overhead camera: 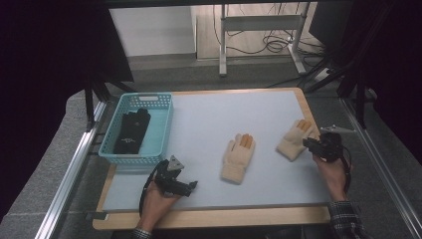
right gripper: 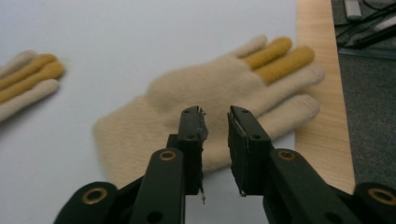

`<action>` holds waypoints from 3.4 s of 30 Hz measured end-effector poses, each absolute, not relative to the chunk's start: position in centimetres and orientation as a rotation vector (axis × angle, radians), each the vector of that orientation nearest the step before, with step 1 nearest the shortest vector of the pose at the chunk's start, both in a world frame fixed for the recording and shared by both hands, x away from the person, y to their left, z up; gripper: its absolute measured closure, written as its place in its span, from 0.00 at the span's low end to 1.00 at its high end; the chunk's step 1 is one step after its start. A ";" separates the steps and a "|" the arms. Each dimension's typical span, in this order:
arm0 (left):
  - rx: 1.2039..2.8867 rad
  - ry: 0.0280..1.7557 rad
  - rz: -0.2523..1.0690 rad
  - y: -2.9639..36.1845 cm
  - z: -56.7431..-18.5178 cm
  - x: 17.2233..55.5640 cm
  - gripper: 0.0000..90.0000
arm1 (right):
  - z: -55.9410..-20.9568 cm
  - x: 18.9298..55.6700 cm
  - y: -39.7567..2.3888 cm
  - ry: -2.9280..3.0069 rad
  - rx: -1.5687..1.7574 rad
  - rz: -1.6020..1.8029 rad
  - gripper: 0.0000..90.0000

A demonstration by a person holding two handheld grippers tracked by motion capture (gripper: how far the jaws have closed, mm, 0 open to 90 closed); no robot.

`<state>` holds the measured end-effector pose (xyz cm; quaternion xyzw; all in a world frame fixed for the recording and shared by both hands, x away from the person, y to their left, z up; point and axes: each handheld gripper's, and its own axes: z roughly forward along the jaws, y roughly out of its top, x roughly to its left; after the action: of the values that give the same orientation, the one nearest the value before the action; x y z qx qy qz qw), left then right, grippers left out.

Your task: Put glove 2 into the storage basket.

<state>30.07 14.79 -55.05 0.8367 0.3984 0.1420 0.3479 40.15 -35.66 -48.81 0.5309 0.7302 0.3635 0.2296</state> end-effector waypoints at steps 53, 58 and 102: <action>2.174 1.031 0.368 14.8 -55.0 30.1 0.01 | -46.4 45.2 -24.1 2.200 1.185 1.034 0.73; 2.174 1.031 0.368 14.8 -55.0 30.1 0.01 | -47.5 45.8 -26.2 2.217 1.221 1.017 0.67; 2.176 1.029 0.372 14.8 -55.0 30.1 0.01 | -44.5 38.8 -23.0 2.239 1.102 1.153 0.66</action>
<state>30.08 14.84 -55.03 0.8384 0.3965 0.1432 0.3456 38.79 -22.95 -44.48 0.3931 0.7989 0.4113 0.1949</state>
